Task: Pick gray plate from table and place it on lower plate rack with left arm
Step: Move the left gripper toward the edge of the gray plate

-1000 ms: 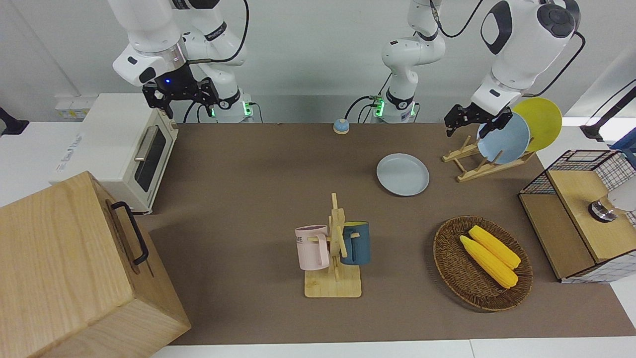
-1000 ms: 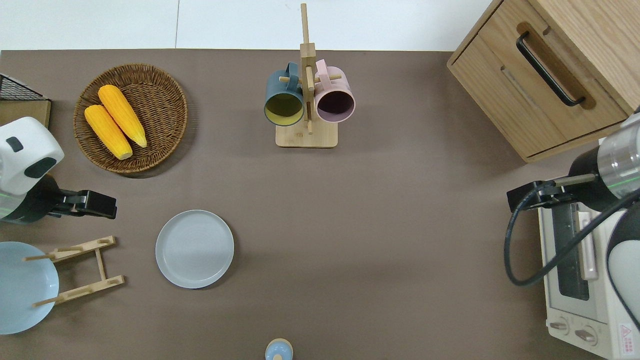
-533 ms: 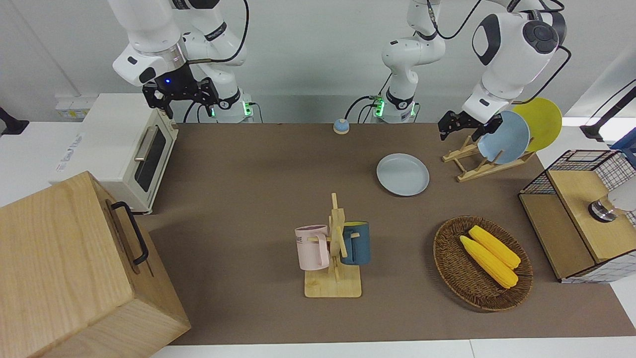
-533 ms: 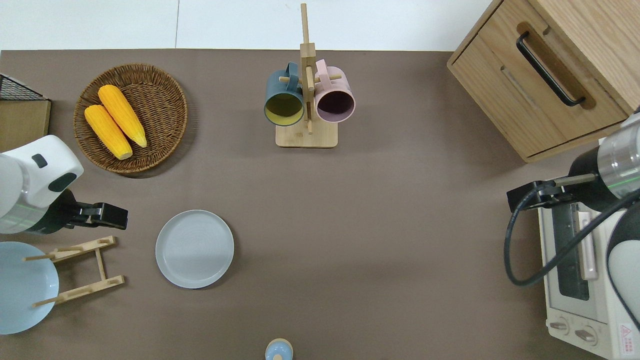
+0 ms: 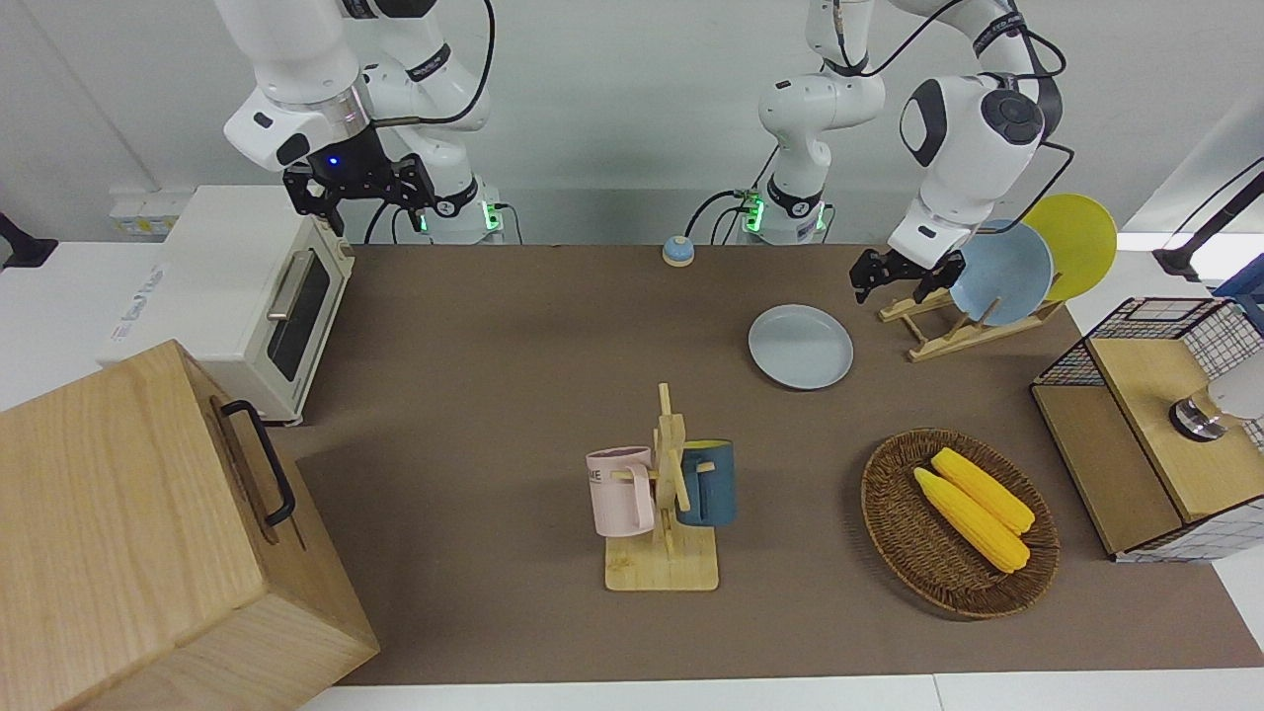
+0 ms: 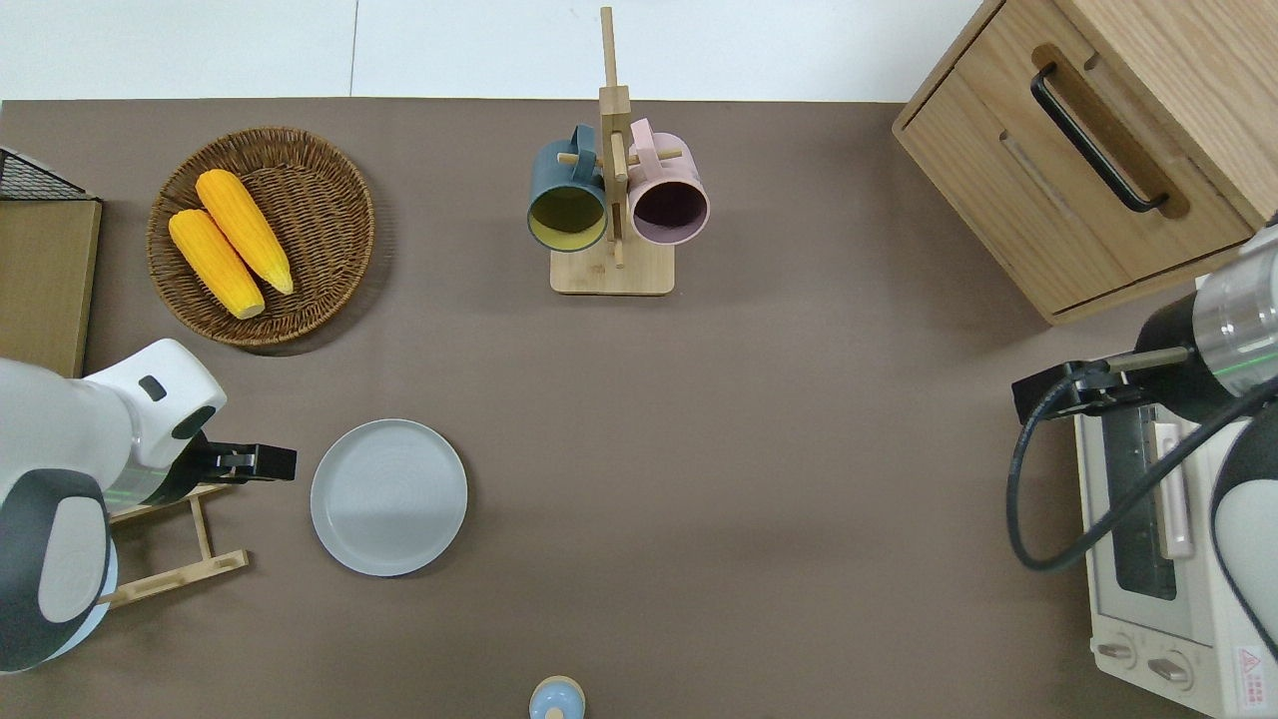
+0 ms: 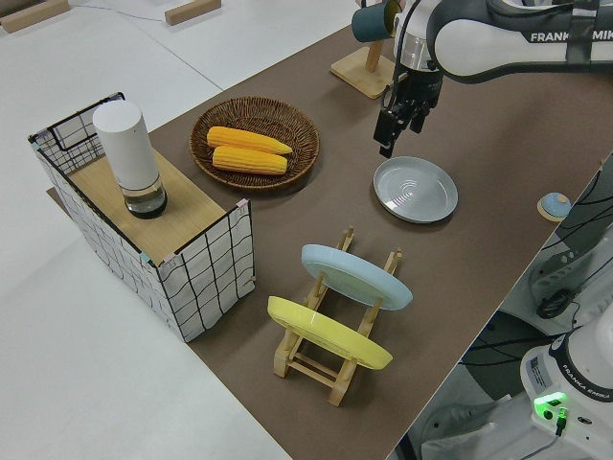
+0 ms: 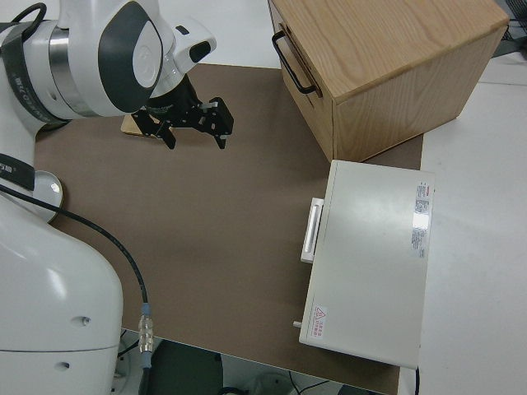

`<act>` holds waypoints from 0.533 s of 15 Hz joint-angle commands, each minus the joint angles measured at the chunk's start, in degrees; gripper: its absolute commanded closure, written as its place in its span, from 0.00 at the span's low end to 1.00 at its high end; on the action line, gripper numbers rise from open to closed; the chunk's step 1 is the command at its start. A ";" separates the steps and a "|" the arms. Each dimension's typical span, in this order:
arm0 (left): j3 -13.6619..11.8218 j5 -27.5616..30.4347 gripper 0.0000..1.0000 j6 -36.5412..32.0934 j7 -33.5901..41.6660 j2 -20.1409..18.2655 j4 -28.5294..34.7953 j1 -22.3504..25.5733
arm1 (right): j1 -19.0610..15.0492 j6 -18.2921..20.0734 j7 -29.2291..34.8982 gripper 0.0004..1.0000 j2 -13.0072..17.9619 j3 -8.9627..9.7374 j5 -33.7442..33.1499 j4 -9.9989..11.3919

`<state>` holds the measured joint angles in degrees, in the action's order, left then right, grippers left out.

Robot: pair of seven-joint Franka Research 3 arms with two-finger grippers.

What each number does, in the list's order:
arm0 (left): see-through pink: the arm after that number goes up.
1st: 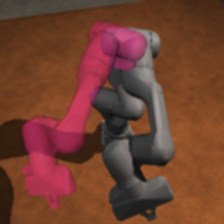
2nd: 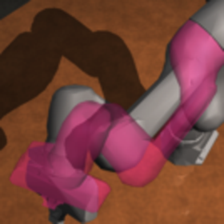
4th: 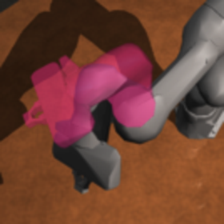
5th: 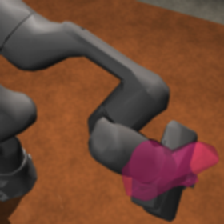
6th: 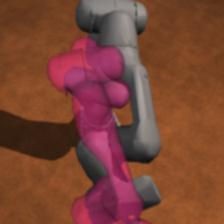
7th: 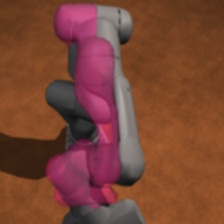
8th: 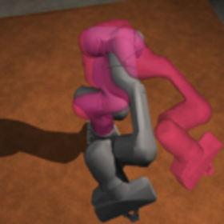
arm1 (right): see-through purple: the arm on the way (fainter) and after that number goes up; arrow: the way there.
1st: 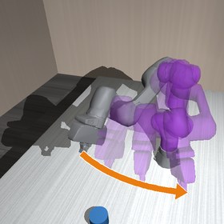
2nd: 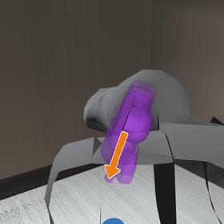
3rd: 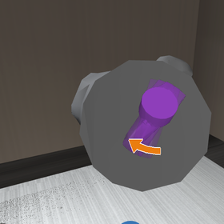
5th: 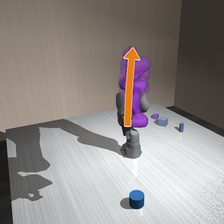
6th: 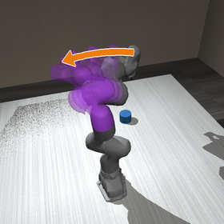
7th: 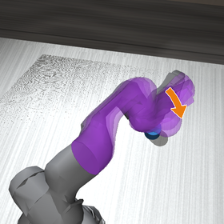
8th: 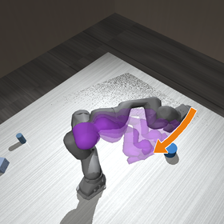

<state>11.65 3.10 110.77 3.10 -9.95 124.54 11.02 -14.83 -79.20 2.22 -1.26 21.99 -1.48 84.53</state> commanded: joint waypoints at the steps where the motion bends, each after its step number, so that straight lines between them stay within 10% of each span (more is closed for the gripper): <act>1: -0.22 1.74 0.01 7.85 -1.16 -4.28 9.47 0.58 | -1.34 0.63 0.68 0.02 0.20 1.21 -0.28 -0.42; 8: -0.13 1.74 0.01 25.62 -5.47 -4.65 22.84 -0.30 | -1.34 0.63 0.68 0.02 0.12 1.21 -0.37 -0.42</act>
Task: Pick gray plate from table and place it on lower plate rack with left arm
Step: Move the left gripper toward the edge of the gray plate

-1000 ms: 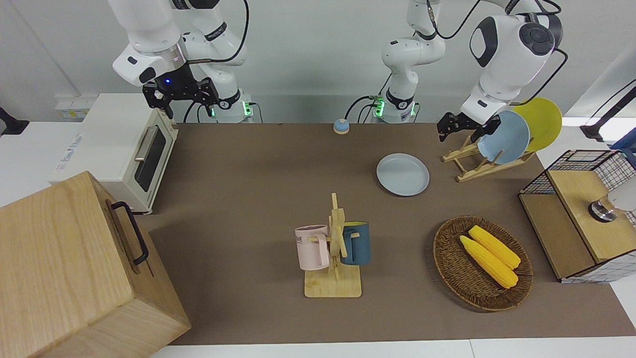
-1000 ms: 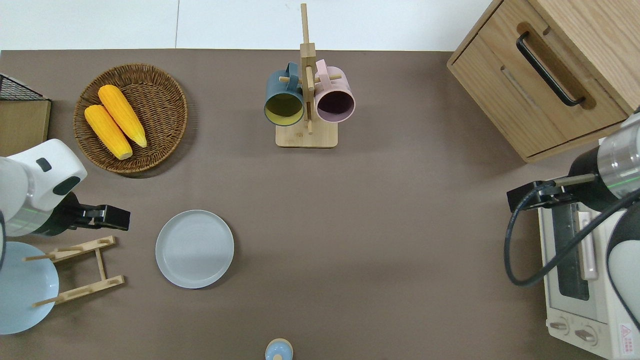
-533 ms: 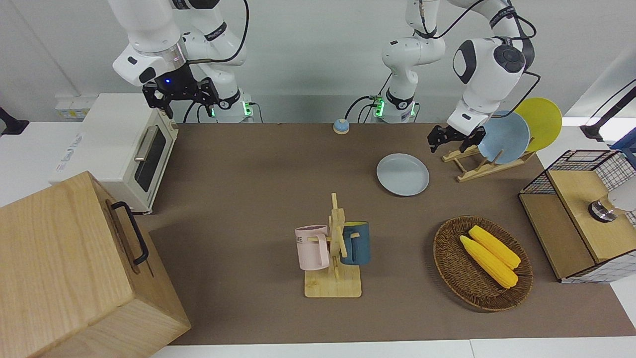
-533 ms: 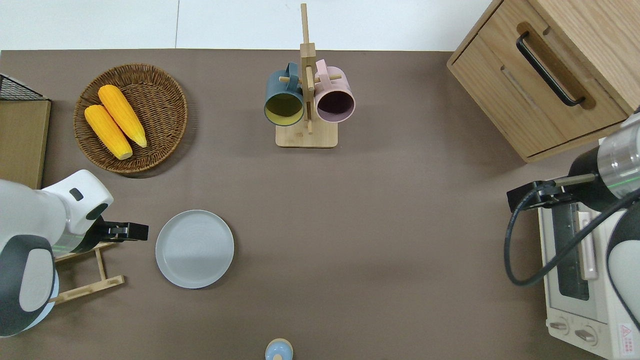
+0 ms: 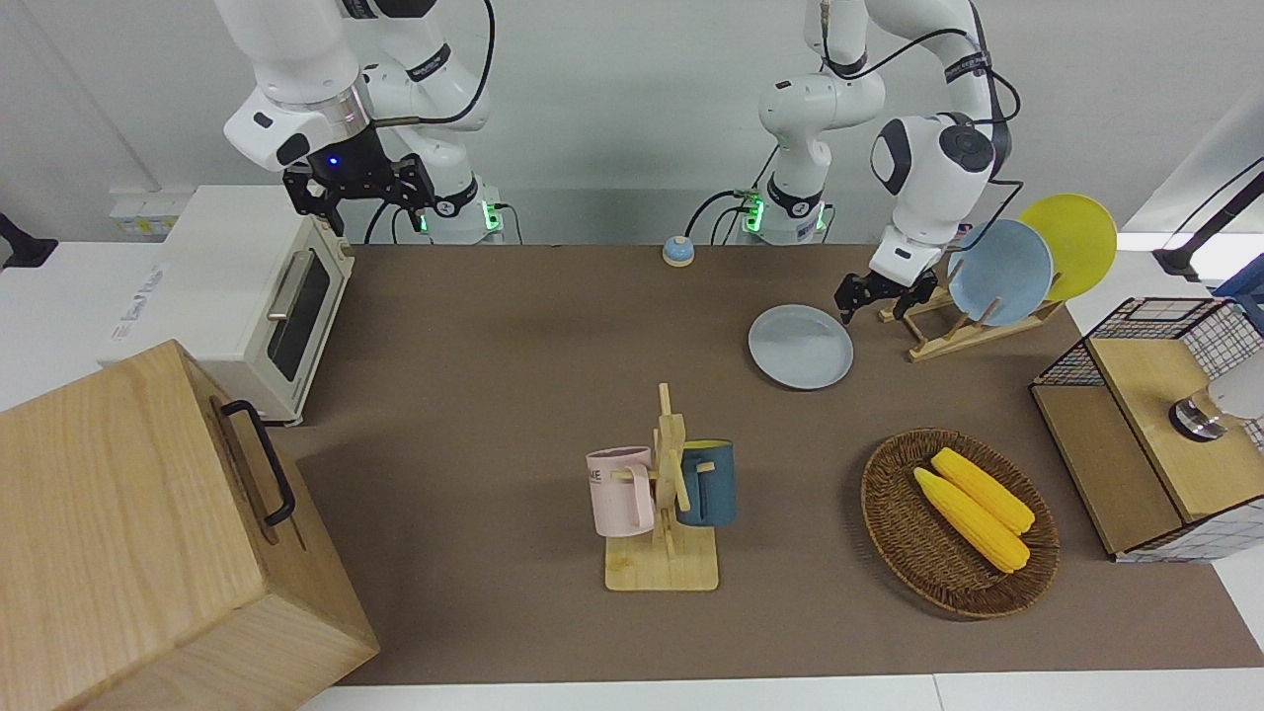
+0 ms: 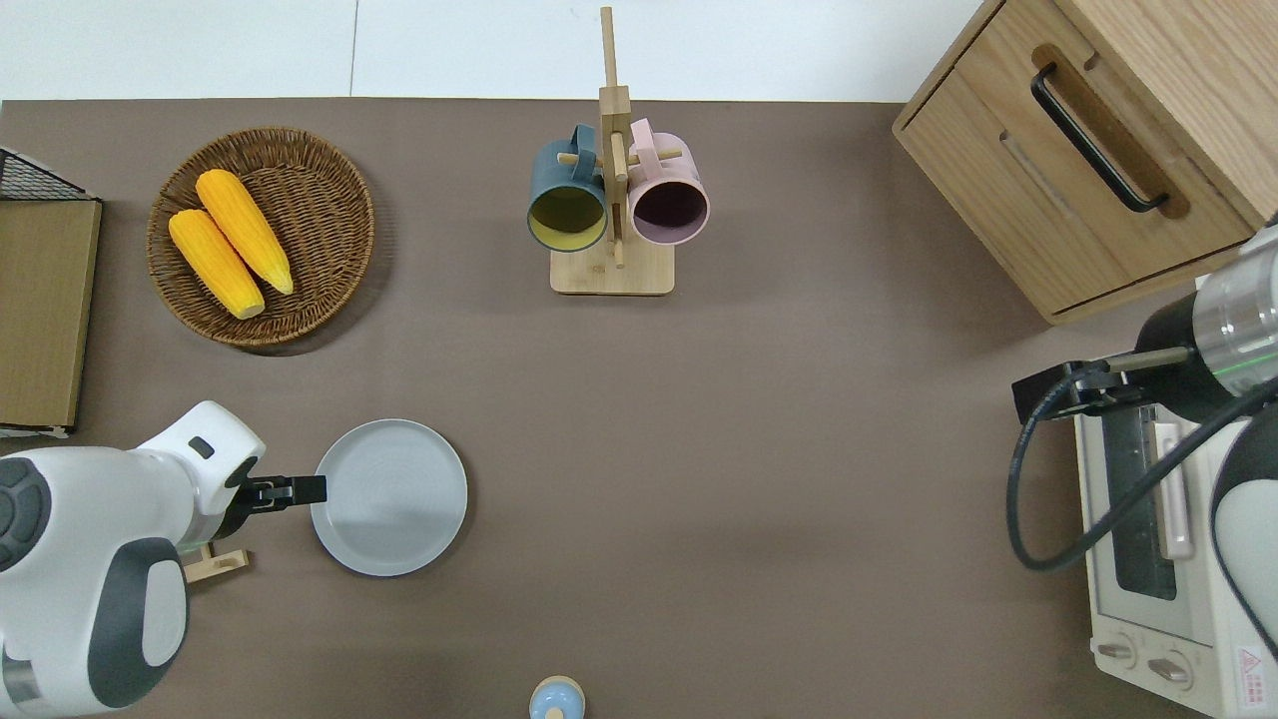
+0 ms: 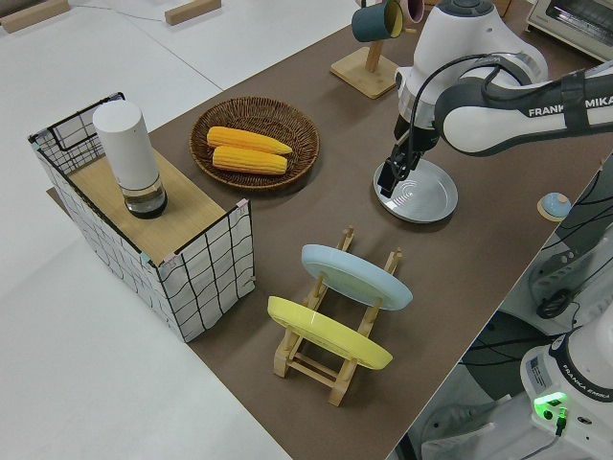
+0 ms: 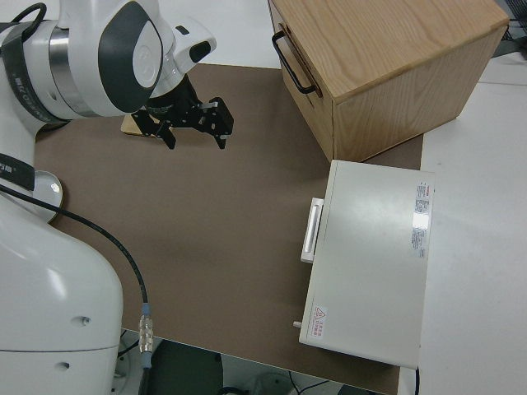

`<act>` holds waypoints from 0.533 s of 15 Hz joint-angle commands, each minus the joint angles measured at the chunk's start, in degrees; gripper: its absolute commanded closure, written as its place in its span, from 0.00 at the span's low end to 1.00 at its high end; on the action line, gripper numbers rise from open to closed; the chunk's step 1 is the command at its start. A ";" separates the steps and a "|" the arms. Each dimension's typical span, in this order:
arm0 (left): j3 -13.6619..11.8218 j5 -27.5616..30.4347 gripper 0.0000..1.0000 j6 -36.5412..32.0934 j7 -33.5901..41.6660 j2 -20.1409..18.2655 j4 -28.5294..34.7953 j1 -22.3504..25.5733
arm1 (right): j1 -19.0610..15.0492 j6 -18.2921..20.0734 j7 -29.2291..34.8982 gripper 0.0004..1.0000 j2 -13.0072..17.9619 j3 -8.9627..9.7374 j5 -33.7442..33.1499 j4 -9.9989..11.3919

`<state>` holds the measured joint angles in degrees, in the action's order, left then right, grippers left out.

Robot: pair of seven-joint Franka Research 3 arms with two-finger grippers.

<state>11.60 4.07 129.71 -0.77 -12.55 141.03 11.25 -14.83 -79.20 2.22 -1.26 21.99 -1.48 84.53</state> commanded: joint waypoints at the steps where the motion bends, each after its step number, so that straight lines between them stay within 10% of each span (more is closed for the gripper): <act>1: -0.09 0.85 0.01 8.61 -1.95 -1.60 7.15 -0.61 | -1.34 0.63 0.68 0.02 0.12 1.22 -0.37 -0.42; 8: 0.35 0.77 0.01 15.57 -2.13 3.58 8.30 -0.70 | -1.34 0.63 0.68 0.02 0.12 1.21 -0.37 -0.33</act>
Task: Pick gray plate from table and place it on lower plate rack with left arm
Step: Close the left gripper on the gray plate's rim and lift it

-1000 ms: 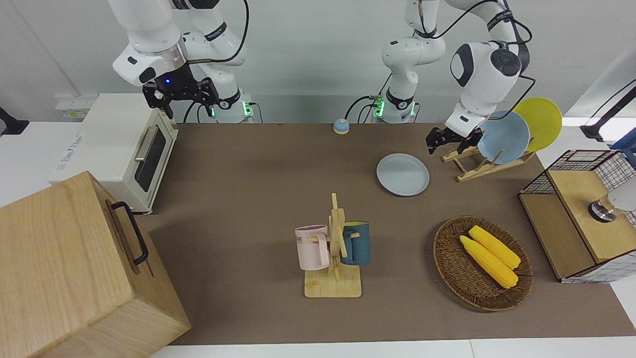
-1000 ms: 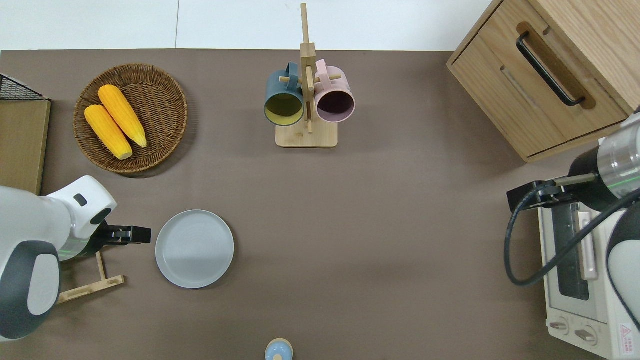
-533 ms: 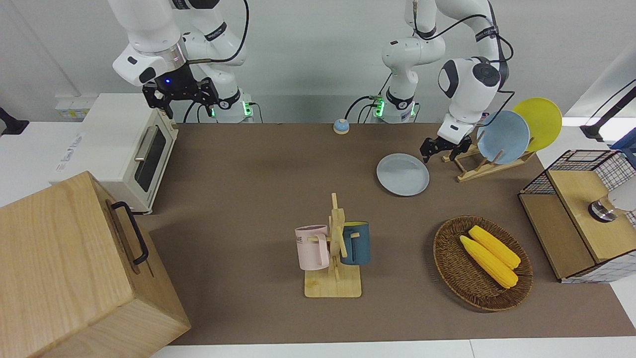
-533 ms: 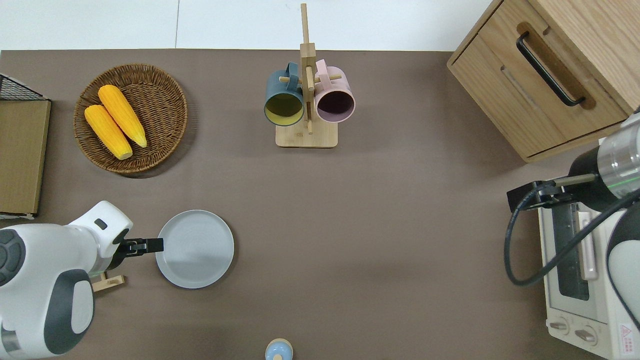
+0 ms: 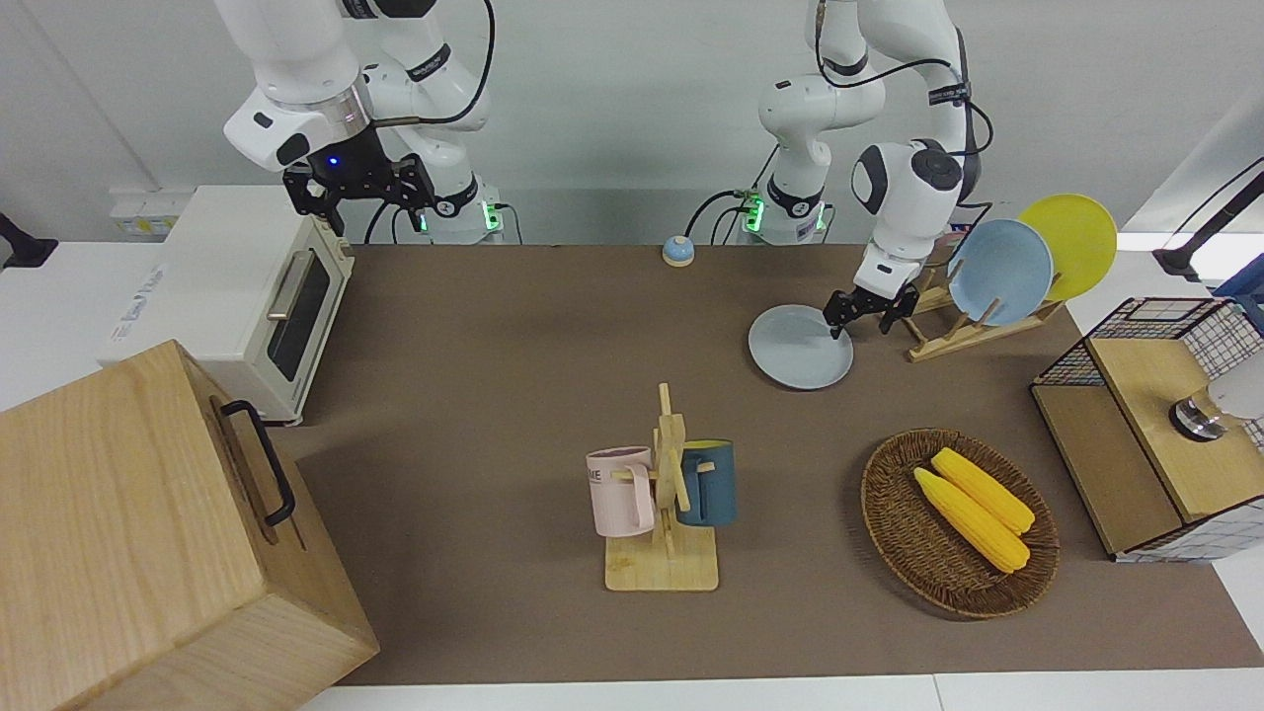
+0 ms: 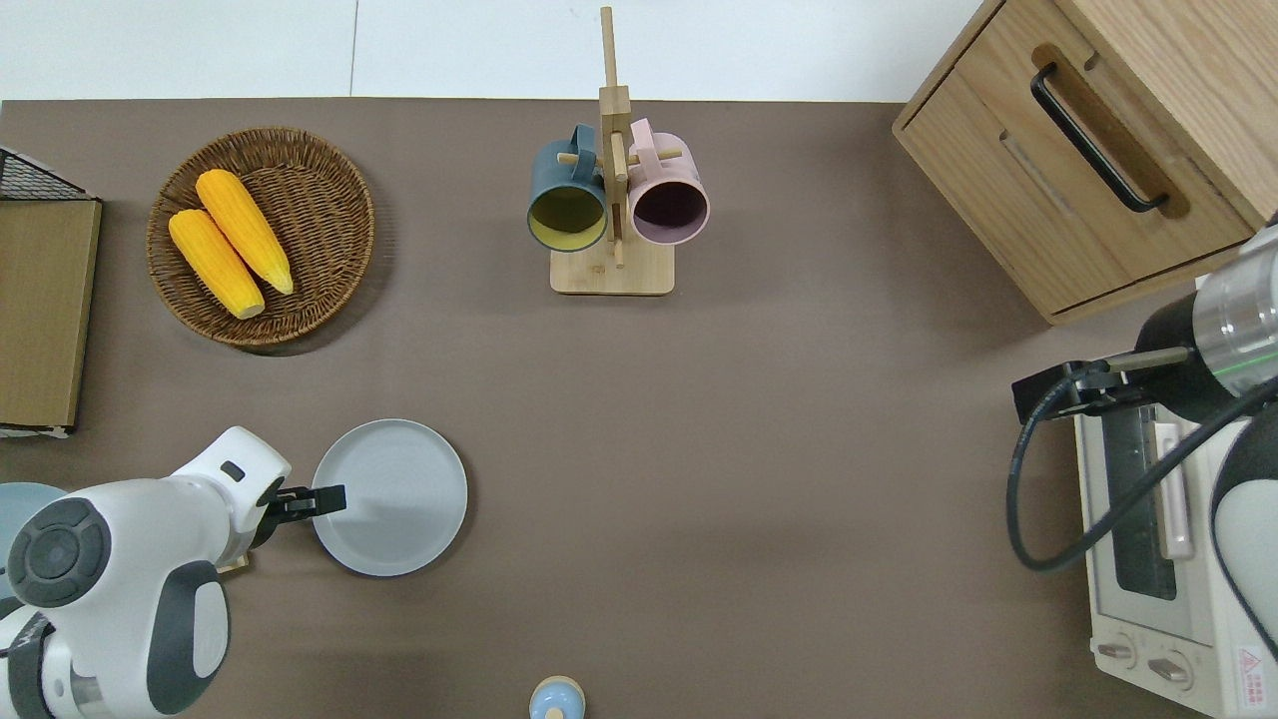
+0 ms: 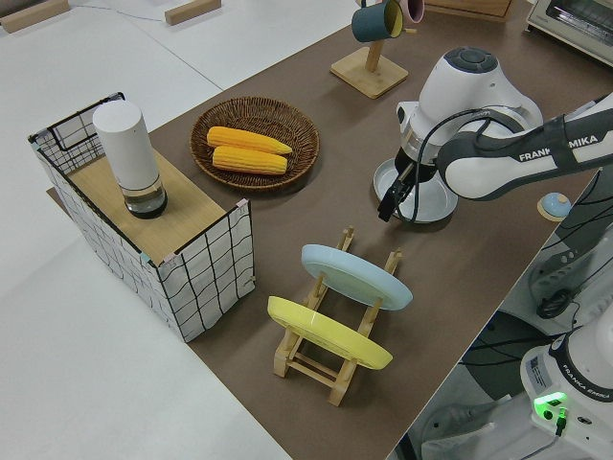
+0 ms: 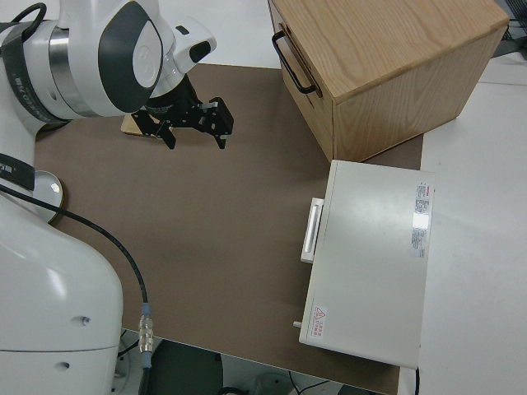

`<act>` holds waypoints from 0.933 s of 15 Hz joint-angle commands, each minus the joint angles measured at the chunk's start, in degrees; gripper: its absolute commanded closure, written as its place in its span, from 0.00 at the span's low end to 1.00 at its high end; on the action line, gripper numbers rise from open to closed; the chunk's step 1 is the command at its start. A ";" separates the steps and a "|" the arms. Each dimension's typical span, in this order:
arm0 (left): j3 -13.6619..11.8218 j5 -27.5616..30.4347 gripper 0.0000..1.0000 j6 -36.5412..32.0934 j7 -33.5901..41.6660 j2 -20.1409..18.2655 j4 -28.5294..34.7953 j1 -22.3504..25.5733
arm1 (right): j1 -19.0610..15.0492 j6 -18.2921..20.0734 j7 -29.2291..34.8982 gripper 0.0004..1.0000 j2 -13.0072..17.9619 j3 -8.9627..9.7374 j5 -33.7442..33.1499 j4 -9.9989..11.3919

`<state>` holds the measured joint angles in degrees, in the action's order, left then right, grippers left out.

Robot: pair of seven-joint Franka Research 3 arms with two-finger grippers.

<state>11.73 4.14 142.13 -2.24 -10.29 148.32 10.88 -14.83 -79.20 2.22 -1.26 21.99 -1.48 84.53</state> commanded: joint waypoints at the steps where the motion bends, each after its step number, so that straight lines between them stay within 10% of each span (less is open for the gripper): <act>1: 0.23 0.69 0.01 3.33 -0.66 2.19 1.10 -0.42 | -1.34 0.63 0.68 0.02 0.12 1.22 -0.37 -0.42; 7: 0.14 0.69 0.06 4.03 -0.66 3.78 1.10 -1.48 | -1.34 0.63 0.68 0.02 0.12 1.13 -0.37 -0.42; 11: 0.14 0.69 0.71 4.03 -0.66 4.13 1.01 -1.57 | -1.34 0.63 0.68 0.02 0.12 1.22 -0.37 -0.33; 14: 0.14 0.69 0.96 4.12 -1.54 4.57 1.01 -1.66 | -1.34 0.63 0.68 0.02 0.12 1.13 -0.37 -0.42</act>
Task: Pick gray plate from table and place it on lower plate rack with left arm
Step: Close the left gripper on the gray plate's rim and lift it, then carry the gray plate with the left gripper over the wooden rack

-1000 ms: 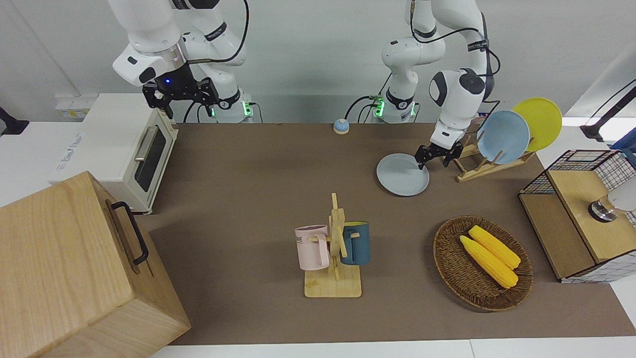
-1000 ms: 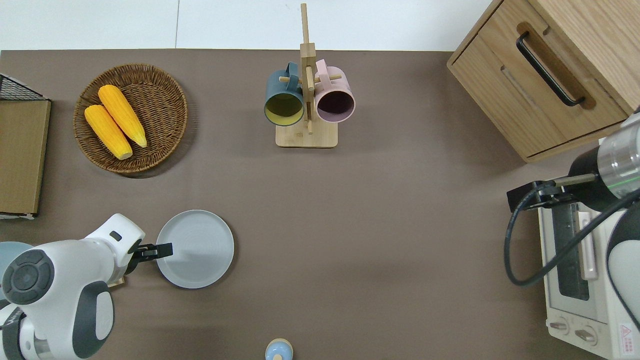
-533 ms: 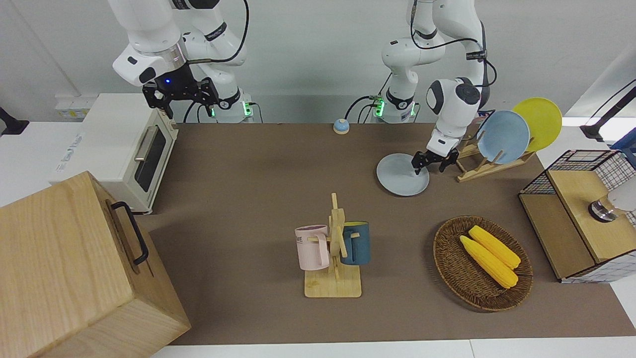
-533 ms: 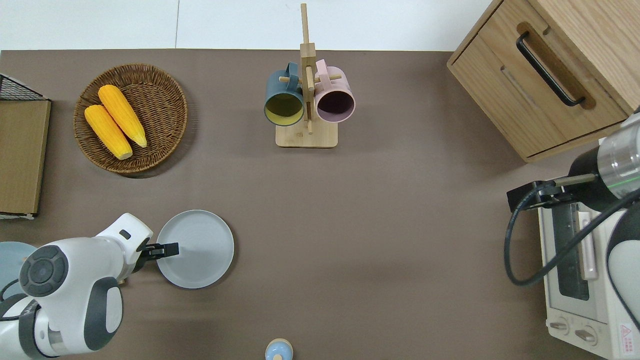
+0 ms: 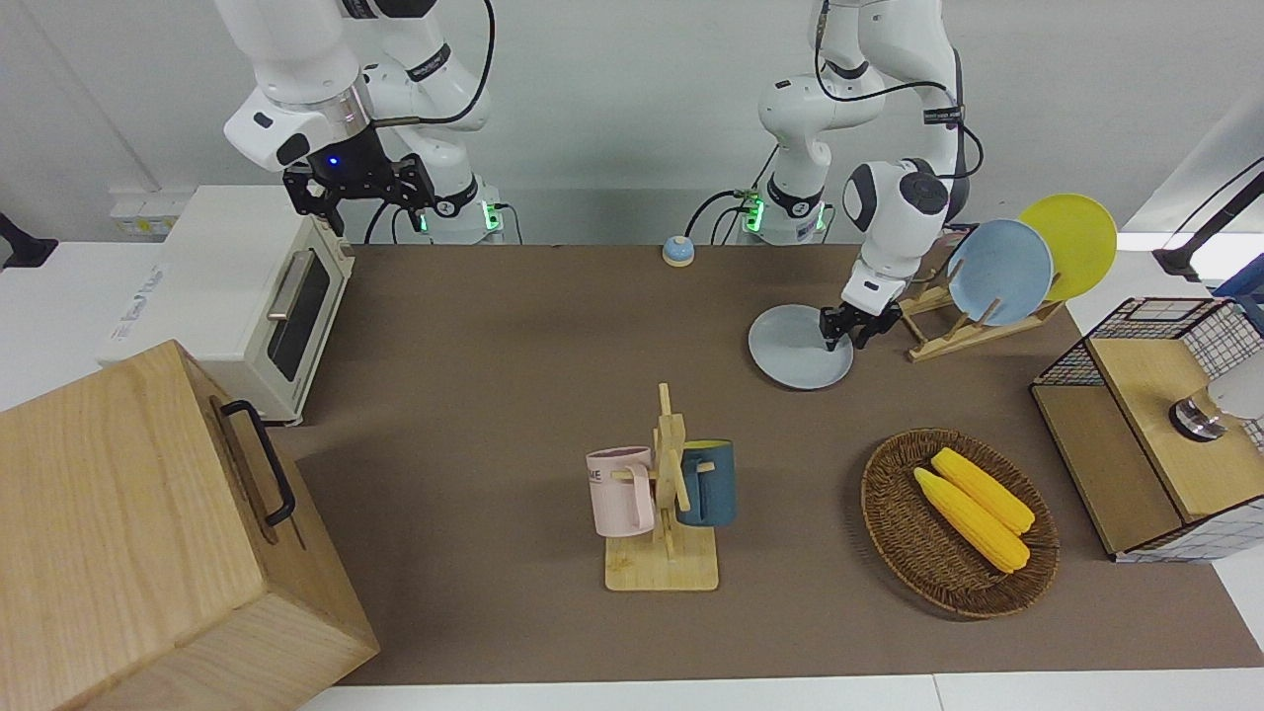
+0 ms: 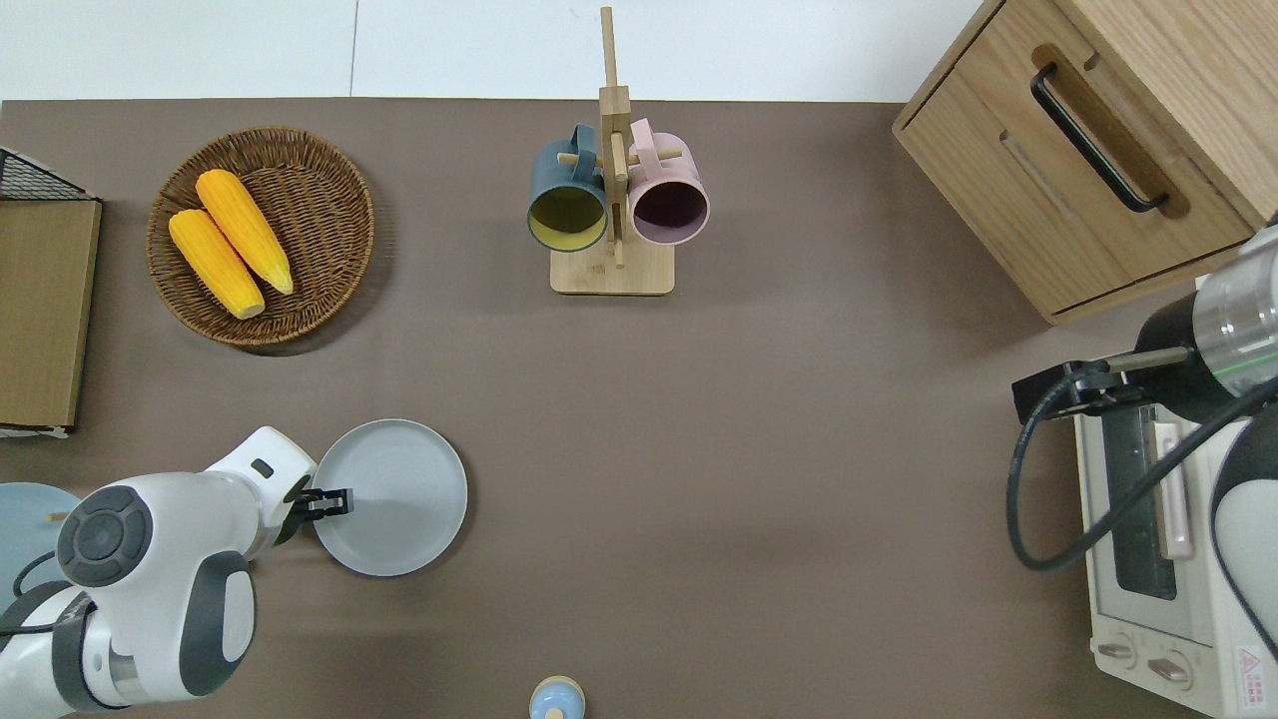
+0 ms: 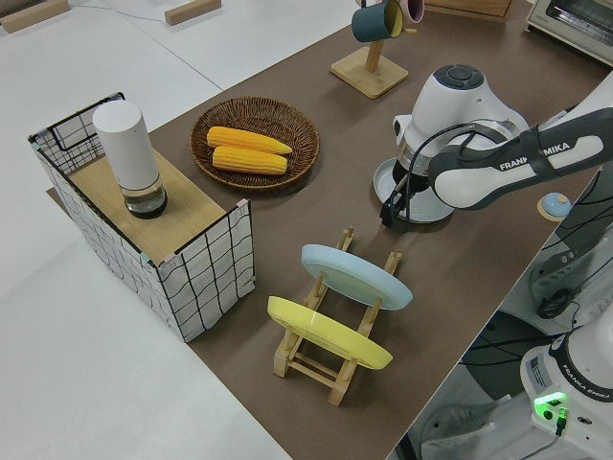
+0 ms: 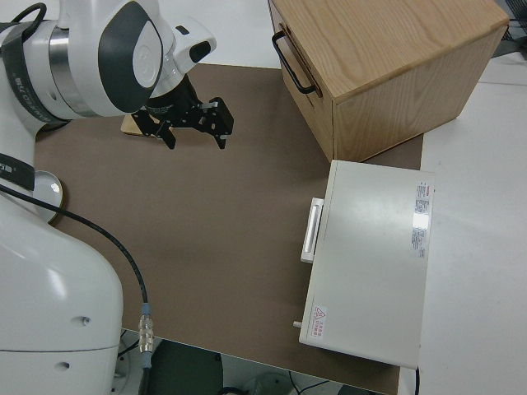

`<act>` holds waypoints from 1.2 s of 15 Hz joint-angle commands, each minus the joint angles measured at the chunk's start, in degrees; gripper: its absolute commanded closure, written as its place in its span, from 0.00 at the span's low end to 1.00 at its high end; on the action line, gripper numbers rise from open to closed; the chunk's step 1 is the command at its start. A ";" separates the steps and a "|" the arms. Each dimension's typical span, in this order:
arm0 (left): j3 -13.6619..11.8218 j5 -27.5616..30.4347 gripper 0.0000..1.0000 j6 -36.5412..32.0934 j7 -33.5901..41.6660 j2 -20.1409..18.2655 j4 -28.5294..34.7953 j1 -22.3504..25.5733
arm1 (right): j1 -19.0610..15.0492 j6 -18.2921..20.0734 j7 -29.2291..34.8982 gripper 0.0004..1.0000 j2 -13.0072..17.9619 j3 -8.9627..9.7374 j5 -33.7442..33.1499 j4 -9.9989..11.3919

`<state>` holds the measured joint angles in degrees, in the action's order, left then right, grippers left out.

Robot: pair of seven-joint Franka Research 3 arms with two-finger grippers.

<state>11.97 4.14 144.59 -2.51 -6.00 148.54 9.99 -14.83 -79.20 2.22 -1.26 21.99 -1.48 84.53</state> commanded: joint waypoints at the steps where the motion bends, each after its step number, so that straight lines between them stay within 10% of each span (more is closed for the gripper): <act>1: -0.10 0.69 1.00 1.66 -1.27 0.29 0.70 -0.76 | -1.34 0.63 0.68 0.02 0.12 1.21 -0.37 -0.42; 11: -0.10 0.60 1.00 -0.18 -0.75 -0.76 -1.84 -0.67 | -1.34 0.63 0.68 0.02 0.12 1.21 -0.28 -0.42; 18: -0.28 0.60 1.00 -19.41 -1.09 -1.38 -16.33 -0.32 | -1.34 0.63 0.68 0.02 0.12 1.21 -0.37 -0.42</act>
<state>11.99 4.41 132.56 -2.82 -7.31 138.02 9.80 -14.83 -79.20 2.22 -1.26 21.99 -1.48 84.53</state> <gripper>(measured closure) 0.965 0.013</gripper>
